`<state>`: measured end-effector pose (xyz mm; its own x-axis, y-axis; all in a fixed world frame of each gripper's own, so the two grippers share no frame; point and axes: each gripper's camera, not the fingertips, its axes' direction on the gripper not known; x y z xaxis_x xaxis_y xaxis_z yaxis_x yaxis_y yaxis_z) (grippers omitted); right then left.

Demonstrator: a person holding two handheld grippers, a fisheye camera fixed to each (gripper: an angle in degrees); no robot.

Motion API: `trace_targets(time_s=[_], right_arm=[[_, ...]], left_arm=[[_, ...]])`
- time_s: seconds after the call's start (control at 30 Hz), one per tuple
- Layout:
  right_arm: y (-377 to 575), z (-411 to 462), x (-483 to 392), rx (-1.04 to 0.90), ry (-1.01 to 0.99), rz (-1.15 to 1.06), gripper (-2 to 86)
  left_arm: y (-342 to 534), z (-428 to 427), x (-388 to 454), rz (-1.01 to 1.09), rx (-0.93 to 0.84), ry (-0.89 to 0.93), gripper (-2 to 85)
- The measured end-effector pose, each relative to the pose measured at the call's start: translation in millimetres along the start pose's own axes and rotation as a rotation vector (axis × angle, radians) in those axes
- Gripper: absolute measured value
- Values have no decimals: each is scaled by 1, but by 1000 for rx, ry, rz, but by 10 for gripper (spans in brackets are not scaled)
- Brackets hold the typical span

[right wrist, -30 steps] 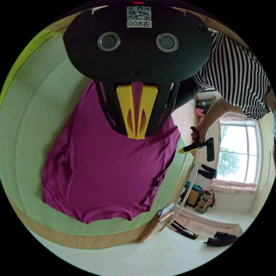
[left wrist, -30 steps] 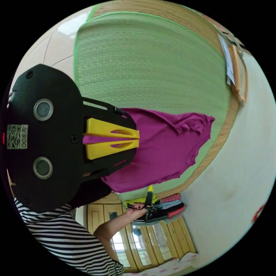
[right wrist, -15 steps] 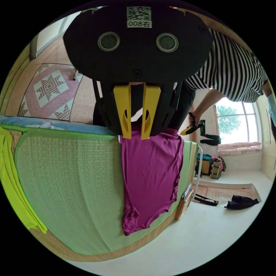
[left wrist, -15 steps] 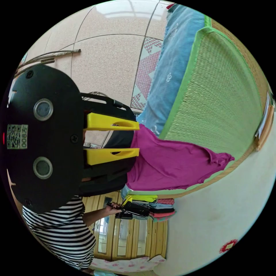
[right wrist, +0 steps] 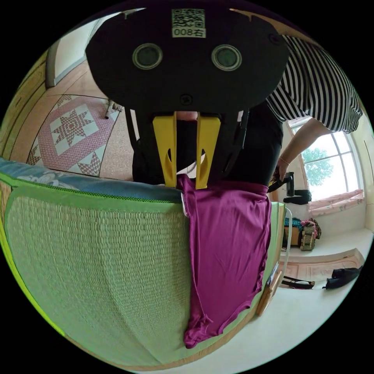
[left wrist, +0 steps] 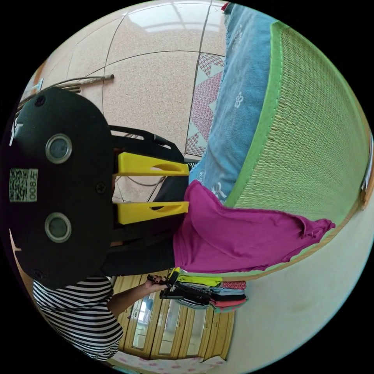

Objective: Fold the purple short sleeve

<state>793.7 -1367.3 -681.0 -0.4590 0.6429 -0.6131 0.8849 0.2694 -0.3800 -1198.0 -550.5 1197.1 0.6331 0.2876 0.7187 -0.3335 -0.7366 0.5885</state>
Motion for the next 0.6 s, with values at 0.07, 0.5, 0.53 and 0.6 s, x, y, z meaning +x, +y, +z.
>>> trace_targets(time_s=[0.07, 0.5, 0.53, 0.6], right_arm=[[0, -1, -1, -8, 24, -19, 80], [16, -13, 15, -42, 32, 2, 29], [18, -14, 16, -42, 27, -2, 25], [22, -18, 15, -45, 0, -18, 14]], left_arm=[[-5, 3, 0, 10, -2, -7, 100], [-21, 22, -6, 47, -1, 14, 34], [-18, 21, -7, 46, 5, 21, 25], [-13, 20, -9, 51, 6, 26, 16]])
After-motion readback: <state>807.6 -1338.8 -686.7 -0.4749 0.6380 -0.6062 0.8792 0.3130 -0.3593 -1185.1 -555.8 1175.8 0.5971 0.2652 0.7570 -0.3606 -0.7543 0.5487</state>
